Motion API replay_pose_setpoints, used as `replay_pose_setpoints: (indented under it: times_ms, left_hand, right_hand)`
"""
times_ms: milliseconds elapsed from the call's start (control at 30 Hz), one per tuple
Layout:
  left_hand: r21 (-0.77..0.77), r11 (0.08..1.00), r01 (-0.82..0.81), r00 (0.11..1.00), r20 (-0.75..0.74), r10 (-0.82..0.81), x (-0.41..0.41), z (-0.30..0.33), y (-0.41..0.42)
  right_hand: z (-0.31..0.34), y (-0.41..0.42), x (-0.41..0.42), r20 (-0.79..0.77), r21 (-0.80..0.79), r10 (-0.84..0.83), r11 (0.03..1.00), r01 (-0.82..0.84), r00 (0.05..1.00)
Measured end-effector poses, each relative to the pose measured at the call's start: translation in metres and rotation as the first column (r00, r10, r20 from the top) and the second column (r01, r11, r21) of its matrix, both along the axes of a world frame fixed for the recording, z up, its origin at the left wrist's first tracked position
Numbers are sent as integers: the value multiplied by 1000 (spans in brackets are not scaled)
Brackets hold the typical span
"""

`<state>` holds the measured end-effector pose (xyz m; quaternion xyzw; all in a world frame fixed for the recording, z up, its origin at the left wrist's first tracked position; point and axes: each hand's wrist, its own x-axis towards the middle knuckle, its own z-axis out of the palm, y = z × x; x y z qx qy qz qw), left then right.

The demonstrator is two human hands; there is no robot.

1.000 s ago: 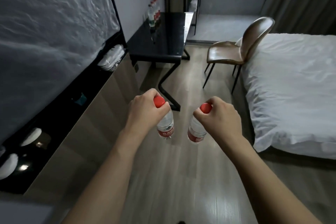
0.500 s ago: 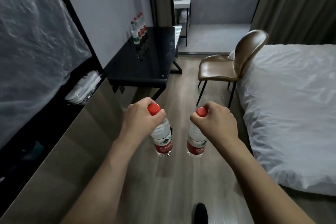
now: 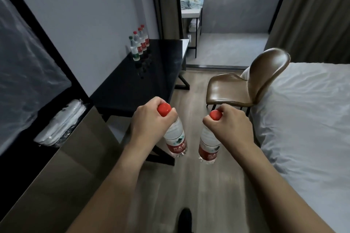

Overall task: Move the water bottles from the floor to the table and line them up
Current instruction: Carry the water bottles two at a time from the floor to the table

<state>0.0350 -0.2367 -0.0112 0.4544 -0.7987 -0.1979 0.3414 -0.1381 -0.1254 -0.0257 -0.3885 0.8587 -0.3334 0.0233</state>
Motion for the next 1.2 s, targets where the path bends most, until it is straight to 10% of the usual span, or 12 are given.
replay_pose_setpoints:
  times_ms: [1200]
  left_hand:
    - [46,993,-110,993,-36,112,-427,-10,-495]
  right_hand:
    - [-16,-528,-450,33,-7,217,976,-217,976]
